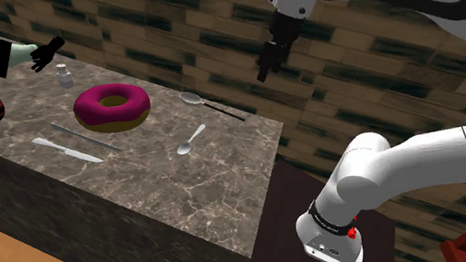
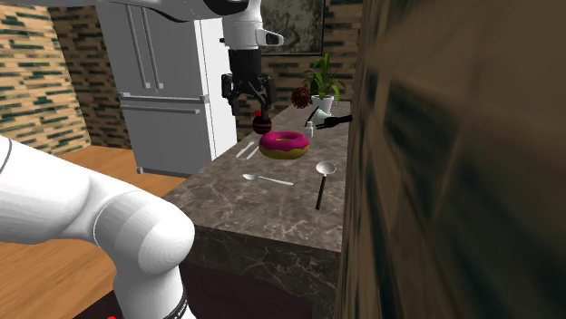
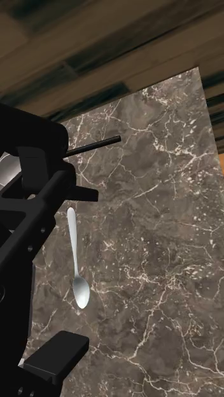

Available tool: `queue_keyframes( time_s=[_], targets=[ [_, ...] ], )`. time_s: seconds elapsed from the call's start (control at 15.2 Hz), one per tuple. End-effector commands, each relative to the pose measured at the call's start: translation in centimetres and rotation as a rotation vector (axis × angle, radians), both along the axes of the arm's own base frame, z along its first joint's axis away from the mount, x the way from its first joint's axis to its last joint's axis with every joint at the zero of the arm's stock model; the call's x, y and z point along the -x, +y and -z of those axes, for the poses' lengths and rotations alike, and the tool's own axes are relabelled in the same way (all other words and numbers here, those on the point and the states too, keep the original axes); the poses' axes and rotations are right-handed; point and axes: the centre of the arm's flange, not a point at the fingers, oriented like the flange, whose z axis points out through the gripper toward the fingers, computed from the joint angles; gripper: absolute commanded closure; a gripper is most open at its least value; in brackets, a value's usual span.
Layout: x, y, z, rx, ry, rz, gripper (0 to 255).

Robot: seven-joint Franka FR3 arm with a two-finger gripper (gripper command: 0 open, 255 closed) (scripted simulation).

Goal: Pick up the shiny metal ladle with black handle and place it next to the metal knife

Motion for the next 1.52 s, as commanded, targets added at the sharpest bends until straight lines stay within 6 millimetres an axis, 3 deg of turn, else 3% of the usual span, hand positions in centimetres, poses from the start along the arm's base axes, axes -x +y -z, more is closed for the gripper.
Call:
queue_keyframes(
  time_s=[0.0,1.45],
  targets=[
    [0.0,0.0,0.0,0.000,0.000,0.000,0],
    [-21.9,-7.8,18.9,0.117,0.134,-0.184,0]
  ],
)
